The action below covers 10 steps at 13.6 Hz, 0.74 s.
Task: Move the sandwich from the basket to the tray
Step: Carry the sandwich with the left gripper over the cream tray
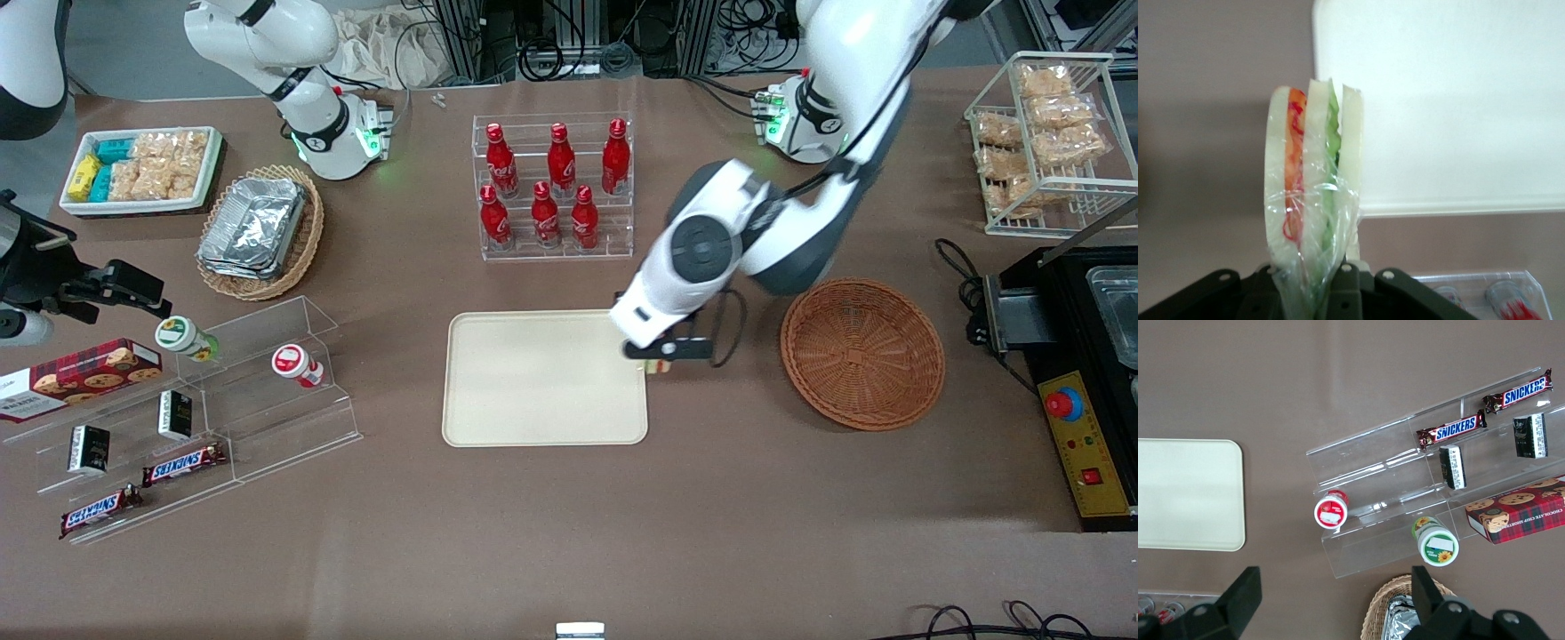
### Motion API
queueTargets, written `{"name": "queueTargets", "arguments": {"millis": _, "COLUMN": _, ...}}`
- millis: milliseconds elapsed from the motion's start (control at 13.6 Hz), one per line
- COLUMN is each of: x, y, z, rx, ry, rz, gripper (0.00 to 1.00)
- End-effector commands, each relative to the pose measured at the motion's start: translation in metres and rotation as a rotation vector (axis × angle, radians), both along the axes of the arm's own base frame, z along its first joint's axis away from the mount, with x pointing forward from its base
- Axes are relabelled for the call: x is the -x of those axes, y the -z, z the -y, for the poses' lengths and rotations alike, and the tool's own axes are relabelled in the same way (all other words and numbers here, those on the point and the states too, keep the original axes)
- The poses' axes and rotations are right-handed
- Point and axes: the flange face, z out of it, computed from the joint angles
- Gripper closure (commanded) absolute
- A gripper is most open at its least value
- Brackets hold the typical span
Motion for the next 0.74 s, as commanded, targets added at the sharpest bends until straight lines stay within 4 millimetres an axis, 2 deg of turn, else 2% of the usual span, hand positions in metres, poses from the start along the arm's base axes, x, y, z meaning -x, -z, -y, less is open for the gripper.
{"name": "queueTargets", "arguments": {"millis": 0, "x": -0.012, "y": 0.059, "z": 0.037, "rx": -0.049, "ry": 0.007, "rz": 0.014, "gripper": 1.00}}
{"name": "queueTargets", "arguments": {"millis": 147, "x": -0.015, "y": 0.084, "z": 0.040, "rx": -0.039, "ry": 0.018, "rz": 0.052, "gripper": 1.00}}
{"name": "queueTargets", "arguments": {"millis": 221, "x": -0.015, "y": 0.095, "z": 0.041, "rx": -0.030, "ry": 0.019, "rz": 0.054, "gripper": 0.96}}
{"name": "queueTargets", "arguments": {"millis": 294, "x": -0.015, "y": 0.106, "z": 0.041, "rx": -0.026, "ry": 0.033, "rz": 0.048, "gripper": 0.81}}
{"name": "queueTargets", "arguments": {"millis": 368, "x": -0.017, "y": 0.110, "z": 0.038, "rx": -0.024, "ry": 0.031, "rz": 0.042, "gripper": 0.37}}
{"name": "queueTargets", "arguments": {"millis": 441, "x": -0.017, "y": 0.110, "z": 0.038, "rx": -0.022, "ry": 0.034, "rz": 0.043, "gripper": 0.00}}
{"name": "queueTargets", "arguments": {"millis": 662, "x": -0.022, "y": 0.106, "z": 0.037, "rx": -0.013, "ry": 0.030, "rz": 0.066, "gripper": 0.00}}
